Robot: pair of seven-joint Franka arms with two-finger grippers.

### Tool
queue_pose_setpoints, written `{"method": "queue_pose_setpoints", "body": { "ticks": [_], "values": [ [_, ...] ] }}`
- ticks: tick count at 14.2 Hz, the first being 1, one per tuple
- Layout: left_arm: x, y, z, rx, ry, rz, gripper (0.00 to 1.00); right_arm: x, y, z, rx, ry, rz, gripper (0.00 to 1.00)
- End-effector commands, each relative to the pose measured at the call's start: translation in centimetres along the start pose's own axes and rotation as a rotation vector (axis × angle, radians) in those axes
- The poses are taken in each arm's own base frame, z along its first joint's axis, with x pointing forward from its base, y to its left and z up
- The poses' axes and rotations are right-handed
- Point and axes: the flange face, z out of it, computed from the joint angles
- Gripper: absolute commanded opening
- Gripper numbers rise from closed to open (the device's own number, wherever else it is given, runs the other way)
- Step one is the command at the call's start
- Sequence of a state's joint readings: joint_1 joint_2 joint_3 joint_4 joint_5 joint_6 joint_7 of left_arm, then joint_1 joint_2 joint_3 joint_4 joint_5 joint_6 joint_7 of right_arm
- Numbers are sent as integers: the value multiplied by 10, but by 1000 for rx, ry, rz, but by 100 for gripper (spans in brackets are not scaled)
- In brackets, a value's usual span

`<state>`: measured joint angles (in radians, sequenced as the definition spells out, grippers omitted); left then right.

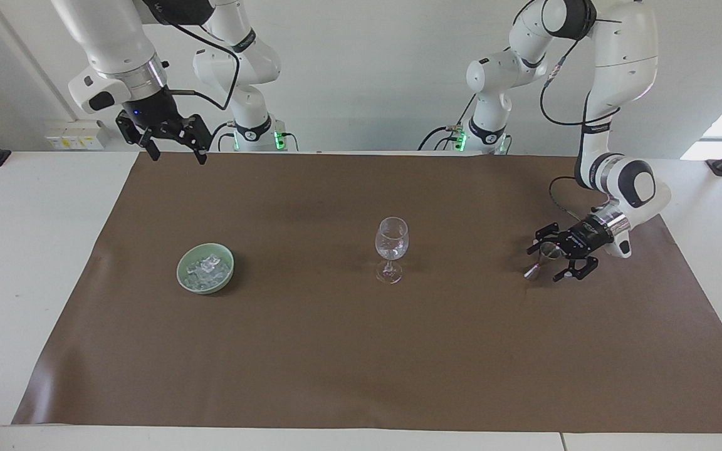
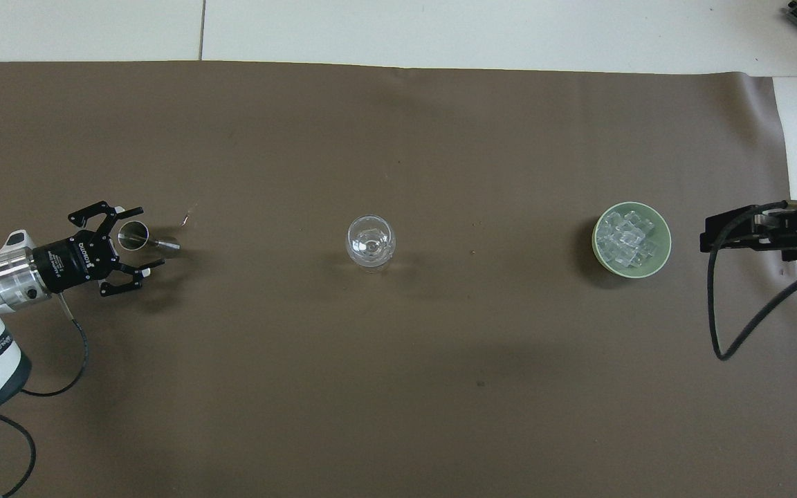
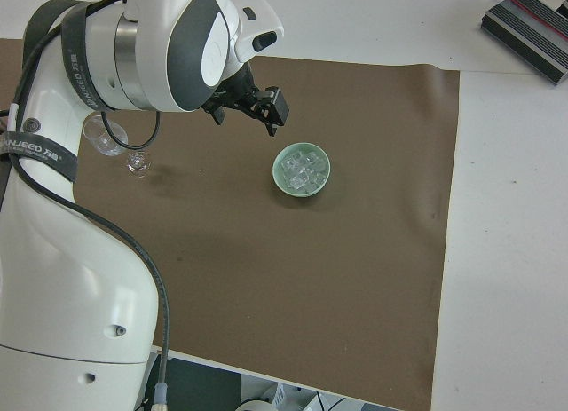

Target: Pour wine and add ice with both arms

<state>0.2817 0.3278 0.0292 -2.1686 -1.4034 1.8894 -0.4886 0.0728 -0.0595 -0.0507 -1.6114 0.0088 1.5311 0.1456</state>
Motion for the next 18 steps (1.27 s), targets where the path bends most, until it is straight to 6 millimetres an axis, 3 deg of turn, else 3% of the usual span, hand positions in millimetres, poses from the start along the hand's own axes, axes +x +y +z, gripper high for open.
{"method": "queue_pose_setpoints", "body": {
  "ticks": [1, 6, 10, 15, 18],
  "values": [
    [-2, -2, -3, 47, 46, 35, 100, -4, 2, -3, -8, -7, -25, 100],
    [-7, -2, -14, 168, 129, 124, 100, -4, 2, -3, -8, -7, -25, 100],
    [-21, 22, -28, 253, 211, 243, 100, -4, 2, -3, -8, -7, -25, 100],
    [-38, 57, -51, 398, 374, 515, 100, -4, 5, -3, -7, -3, -28, 100],
    [-62, 76, -52, 460, 454, 634, 100, -2, 7, 2, -6, 5, -19, 100]
  ]
}}
